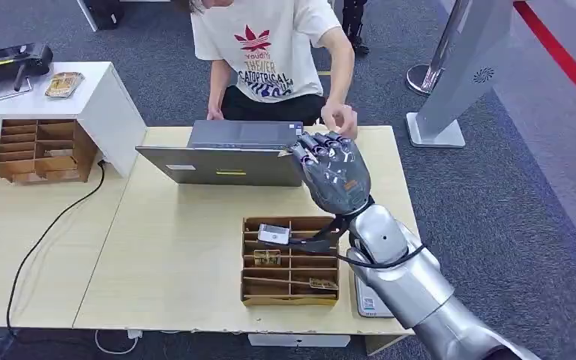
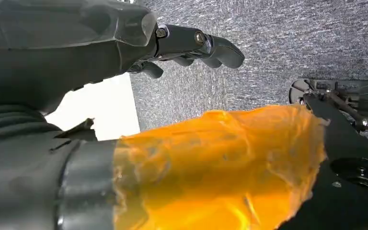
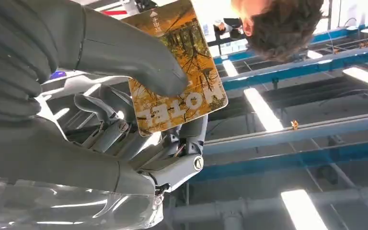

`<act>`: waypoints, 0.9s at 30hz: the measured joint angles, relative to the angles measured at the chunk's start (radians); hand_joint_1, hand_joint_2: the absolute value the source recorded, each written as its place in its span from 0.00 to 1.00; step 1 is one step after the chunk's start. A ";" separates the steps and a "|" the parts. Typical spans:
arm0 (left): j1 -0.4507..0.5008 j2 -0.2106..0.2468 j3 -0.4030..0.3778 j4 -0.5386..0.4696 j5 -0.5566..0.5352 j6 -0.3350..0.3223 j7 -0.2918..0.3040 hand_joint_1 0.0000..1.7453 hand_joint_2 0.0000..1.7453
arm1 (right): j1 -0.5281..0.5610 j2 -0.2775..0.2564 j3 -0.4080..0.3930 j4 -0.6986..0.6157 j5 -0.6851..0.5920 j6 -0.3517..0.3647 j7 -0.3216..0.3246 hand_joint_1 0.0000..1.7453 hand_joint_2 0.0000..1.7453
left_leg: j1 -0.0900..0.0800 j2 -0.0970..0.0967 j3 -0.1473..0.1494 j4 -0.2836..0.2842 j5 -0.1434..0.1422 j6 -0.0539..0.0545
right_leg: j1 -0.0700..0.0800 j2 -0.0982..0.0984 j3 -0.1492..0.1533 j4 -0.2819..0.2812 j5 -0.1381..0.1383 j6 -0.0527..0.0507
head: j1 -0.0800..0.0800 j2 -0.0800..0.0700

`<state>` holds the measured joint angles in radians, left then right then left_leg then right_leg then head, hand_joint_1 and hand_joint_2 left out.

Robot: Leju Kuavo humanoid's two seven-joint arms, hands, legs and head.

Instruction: Pass the card to the sensor for recognition and then transmit it.

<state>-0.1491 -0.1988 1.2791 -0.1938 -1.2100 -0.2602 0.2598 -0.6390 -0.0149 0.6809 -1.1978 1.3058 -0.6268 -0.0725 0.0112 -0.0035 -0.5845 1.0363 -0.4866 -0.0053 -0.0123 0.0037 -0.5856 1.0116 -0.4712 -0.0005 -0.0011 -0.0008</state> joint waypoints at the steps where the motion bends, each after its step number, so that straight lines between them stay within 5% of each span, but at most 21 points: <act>1: 0.000 0.000 0.000 0.000 0.001 0.000 0.000 0.00 0.00 | 0.000 -0.001 0.000 0.000 -0.002 0.000 0.000 1.00 1.00 | 0.000 0.000 0.000 0.000 0.000 0.000 | 0.000 0.000 0.000 0.000 0.000 0.000 | 0.000 0.000; 12: 0.000 -0.003 0.000 0.000 0.006 0.013 0.000 0.00 0.00 | 0.082 0.006 -0.047 -0.083 -0.250 -0.017 -0.048 1.00 1.00 | 0.000 0.000 0.000 0.000 0.000 0.000 | 0.000 0.000 0.000 0.000 0.000 0.000 | 0.000 0.000; 22: -0.007 -0.022 0.000 0.000 0.008 0.033 0.017 0.00 0.00 | 0.313 -0.006 -0.233 -0.386 -0.648 0.015 -0.197 1.00 1.00 | 0.000 -0.001 0.000 0.000 -0.001 0.000 | 0.000 -0.001 0.000 -0.001 -0.001 0.001 | 0.000 0.000; 27: -0.008 -0.023 0.000 0.000 0.010 0.033 0.016 0.00 0.00 | 0.358 -0.006 -0.290 -0.466 -0.692 0.031 -0.212 1.00 1.00 | 0.000 -0.001 0.000 0.000 -0.001 0.000 | 0.000 0.000 0.000 0.000 -0.001 0.000 | 0.000 0.000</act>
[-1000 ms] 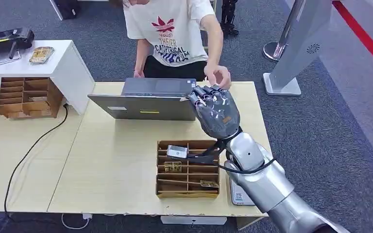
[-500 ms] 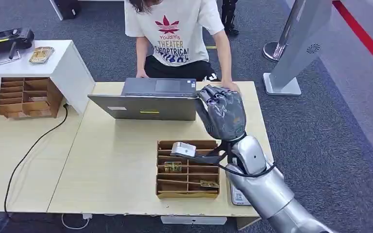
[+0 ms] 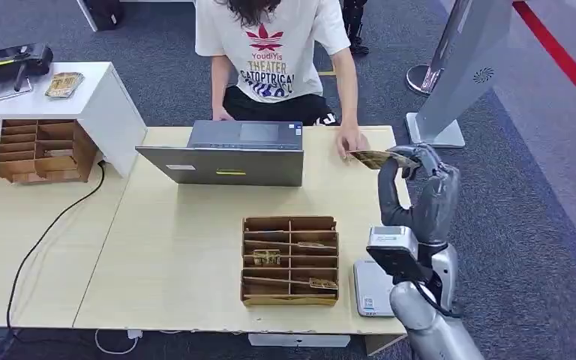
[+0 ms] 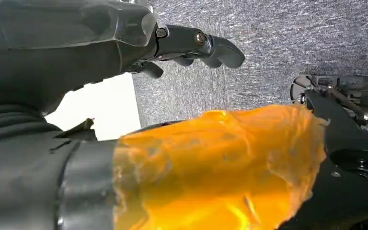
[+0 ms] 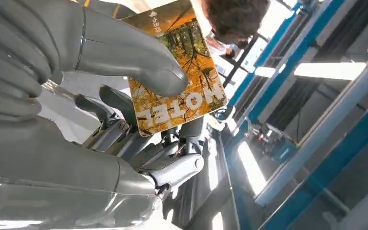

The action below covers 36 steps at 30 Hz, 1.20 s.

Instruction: Pass the card to the sensor for recognition and then transmit it.

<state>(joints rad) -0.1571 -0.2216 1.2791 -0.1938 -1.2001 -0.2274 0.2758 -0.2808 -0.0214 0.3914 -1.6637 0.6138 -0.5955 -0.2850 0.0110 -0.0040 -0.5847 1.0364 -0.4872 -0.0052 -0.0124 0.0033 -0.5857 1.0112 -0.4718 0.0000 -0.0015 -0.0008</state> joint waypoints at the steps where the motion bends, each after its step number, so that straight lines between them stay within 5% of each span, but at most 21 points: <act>1: 0.000 0.000 0.000 0.000 0.000 0.000 0.000 0.00 0.00 | 0.005 0.000 -0.005 -0.010 -0.004 0.000 0.000 1.00 1.00 | 0.000 0.000 0.000 0.000 0.000 0.000 | 0.000 0.000 0.000 0.000 0.000 0.000 | 0.000 0.000; 7: -0.002 -0.001 0.000 0.000 0.001 0.000 0.000 0.00 0.00 | 0.022 0.000 -0.029 -0.041 -0.060 0.019 -0.017 1.00 1.00 | 0.000 0.000 0.000 0.000 0.000 0.000 | 0.000 0.000 0.000 0.000 0.000 0.000 | 0.000 0.000; 17: 0.004 0.005 0.029 0.000 0.057 -0.003 -0.026 0.00 0.00 | 0.099 0.051 -0.098 -0.101 -0.516 0.258 -0.068 1.00 1.00 | 0.000 0.000 0.000 0.000 0.000 0.000 | 0.000 0.000 0.000 0.000 0.000 0.000 | 0.000 0.000; 36: 0.026 0.029 0.101 0.000 0.124 -0.013 -0.042 0.00 0.00 | 0.252 0.064 -0.109 -0.083 -0.826 0.416 0.044 1.00 1.00 | 0.000 0.000 -0.001 0.000 0.000 0.000 | 0.000 0.000 0.000 0.000 -0.001 0.001 | 0.000 0.000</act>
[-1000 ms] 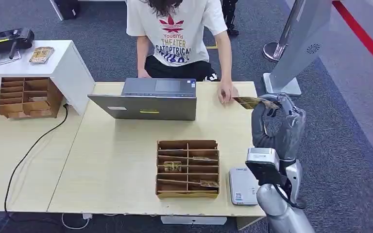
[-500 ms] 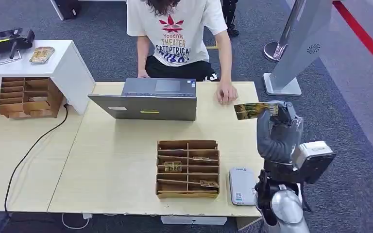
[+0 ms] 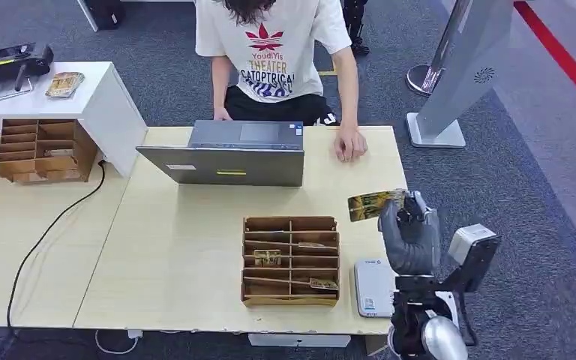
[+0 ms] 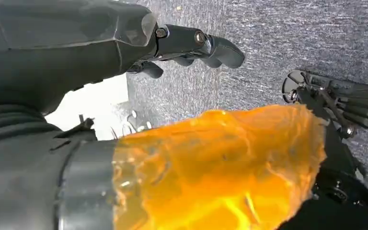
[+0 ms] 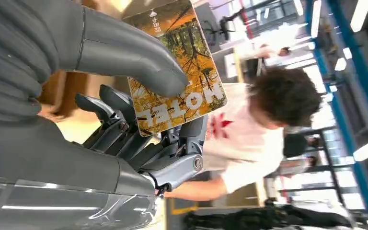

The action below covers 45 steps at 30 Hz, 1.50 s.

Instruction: Pass the card to the sensor for recognition and then transmit it.

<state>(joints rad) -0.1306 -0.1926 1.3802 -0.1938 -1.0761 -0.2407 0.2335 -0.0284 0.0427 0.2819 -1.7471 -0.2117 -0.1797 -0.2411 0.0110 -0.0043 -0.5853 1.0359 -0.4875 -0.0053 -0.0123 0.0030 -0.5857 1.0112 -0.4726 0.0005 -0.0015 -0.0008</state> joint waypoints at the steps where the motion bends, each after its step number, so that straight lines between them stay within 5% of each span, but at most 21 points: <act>1: 0.001 0.001 0.003 0.000 0.003 0.000 0.000 0.00 0.00 | 0.010 -0.005 -0.003 0.010 -0.002 0.001 0.005 1.00 1.00 | 0.000 0.000 0.000 0.000 0.000 0.000 | 0.000 0.000 0.000 0.000 0.000 0.000 | 0.000 0.000; 18: 0.005 0.006 0.050 0.000 0.041 0.002 -0.005 0.00 0.00 | 0.132 -0.074 -0.066 0.101 0.067 -0.068 0.040 1.00 1.00 | 0.000 0.000 0.000 0.000 0.000 0.000 | 0.000 0.000 0.000 0.000 0.000 0.000 | 0.000 0.000; 45: 0.005 0.005 0.068 0.000 0.054 0.011 -0.009 0.00 0.00 | 0.176 -0.077 -0.114 0.170 0.317 -0.182 0.061 1.00 1.00 | 0.000 0.000 0.000 0.000 0.000 0.001 | 0.000 0.000 0.000 0.000 0.000 0.000 | 0.000 0.000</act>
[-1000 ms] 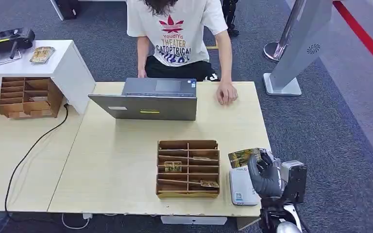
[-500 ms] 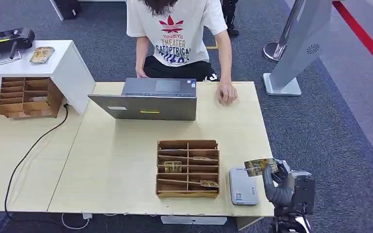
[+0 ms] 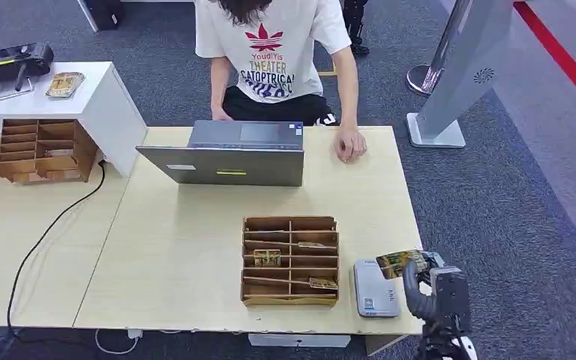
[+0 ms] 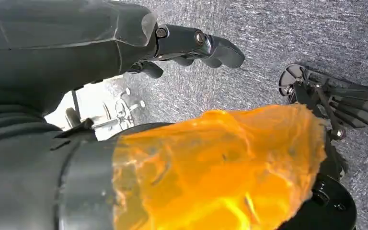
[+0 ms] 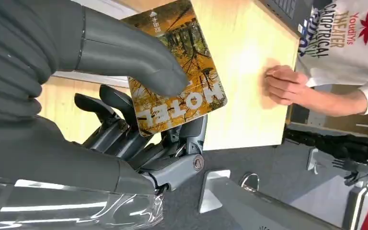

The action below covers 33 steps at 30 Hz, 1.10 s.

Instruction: Pass the card to the sensor for recognition and then transmit it.

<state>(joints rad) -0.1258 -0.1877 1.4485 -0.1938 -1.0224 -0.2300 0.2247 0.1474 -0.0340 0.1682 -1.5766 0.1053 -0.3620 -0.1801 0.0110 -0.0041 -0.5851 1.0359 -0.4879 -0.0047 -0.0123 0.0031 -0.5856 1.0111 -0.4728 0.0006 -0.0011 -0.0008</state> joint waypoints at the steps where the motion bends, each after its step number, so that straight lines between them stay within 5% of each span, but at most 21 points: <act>1: 0.000 0.000 0.000 0.000 0.000 0.000 0.000 0.00 0.00 | 0.000 0.000 0.000 0.002 0.001 0.000 0.000 1.00 1.00 | 0.000 0.000 0.000 0.000 0.000 0.000 | 0.000 0.000 0.000 0.000 0.000 0.000 | 0.000 0.000; 14: 0.000 0.000 0.000 0.000 0.000 0.000 -0.001 0.00 0.00 | 0.000 0.000 0.000 0.017 0.005 -0.003 0.000 1.00 1.00 | 0.000 0.000 0.000 0.000 0.000 0.000 | 0.000 0.000 0.000 0.000 0.000 0.000 | 0.000 0.000; 33: 0.000 -0.002 0.000 0.000 -0.010 0.006 -0.001 0.00 0.00 | -0.051 0.026 0.026 0.152 0.192 -0.080 0.053 1.00 1.00 | 0.000 0.000 0.000 0.000 0.000 0.000 | 0.000 0.000 0.000 0.000 0.000 0.000 | 0.000 0.000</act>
<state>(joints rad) -0.1261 -0.1892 1.4485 -0.1938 -1.0326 -0.2243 0.2235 0.0963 -0.0076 0.1942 -1.4251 0.2972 -0.4418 -0.1270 0.0110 -0.0041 -0.5851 1.0359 -0.4879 -0.0047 -0.0123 0.0030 -0.5854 1.0111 -0.4727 0.0006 -0.0011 -0.0008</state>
